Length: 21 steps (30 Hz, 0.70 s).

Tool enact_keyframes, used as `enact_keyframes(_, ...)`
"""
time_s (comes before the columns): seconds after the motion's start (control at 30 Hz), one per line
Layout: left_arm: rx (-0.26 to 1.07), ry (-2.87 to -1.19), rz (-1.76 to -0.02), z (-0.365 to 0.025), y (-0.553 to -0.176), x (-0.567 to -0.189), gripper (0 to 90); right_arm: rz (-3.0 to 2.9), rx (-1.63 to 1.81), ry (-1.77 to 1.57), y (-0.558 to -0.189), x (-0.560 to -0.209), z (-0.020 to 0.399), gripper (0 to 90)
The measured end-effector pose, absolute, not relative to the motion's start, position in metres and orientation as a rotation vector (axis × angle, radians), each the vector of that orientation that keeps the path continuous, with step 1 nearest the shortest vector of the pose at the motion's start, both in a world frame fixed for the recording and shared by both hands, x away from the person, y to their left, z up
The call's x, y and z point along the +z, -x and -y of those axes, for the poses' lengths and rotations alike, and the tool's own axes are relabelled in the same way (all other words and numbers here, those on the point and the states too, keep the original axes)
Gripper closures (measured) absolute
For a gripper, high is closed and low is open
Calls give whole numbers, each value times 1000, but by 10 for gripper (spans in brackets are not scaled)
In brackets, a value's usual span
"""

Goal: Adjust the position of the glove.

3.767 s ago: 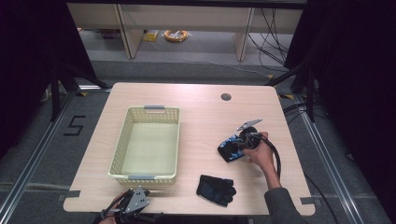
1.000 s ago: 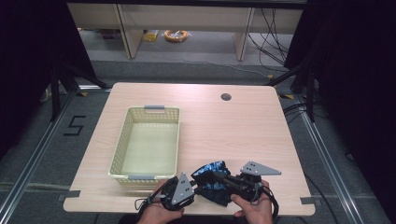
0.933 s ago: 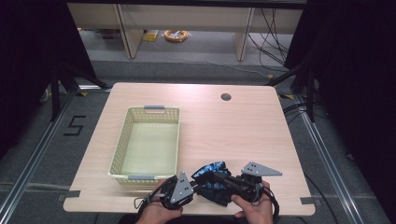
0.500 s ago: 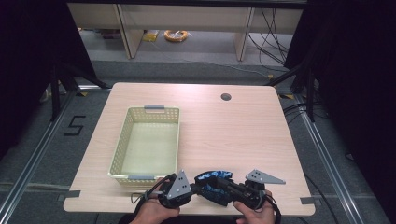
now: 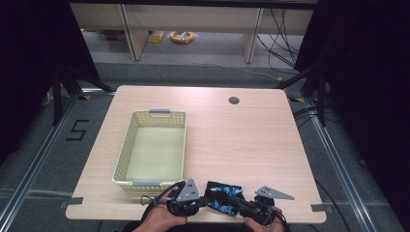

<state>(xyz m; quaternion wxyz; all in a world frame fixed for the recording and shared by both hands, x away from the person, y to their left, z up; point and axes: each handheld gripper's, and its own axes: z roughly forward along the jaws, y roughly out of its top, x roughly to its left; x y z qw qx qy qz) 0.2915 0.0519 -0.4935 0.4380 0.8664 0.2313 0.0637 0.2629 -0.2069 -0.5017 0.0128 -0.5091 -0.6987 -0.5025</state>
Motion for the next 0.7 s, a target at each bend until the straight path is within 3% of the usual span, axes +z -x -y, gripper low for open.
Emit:
enact_keyframes(0.2, 184, -2162, -593, -54, -301, -497, 887, 2272, -1495, 1574, -277, -514, 208, 882)
enact_keyframes(0.4, 174, -2158, -600, -52, -302, -501, 847, 2269, -1496, 1599, -280, -514, 211, 845)
enact_keyframes(0.5, 157, -2140, -630, -54, -301, -499, 770, 2263, -1525, 1584, -280, -514, 211, 802)
enact_keyframes(0.7, 163, -2119, -657, -65, -300, -493, 657, 2352, -1529, 1718, -275, -496, 230, 618)
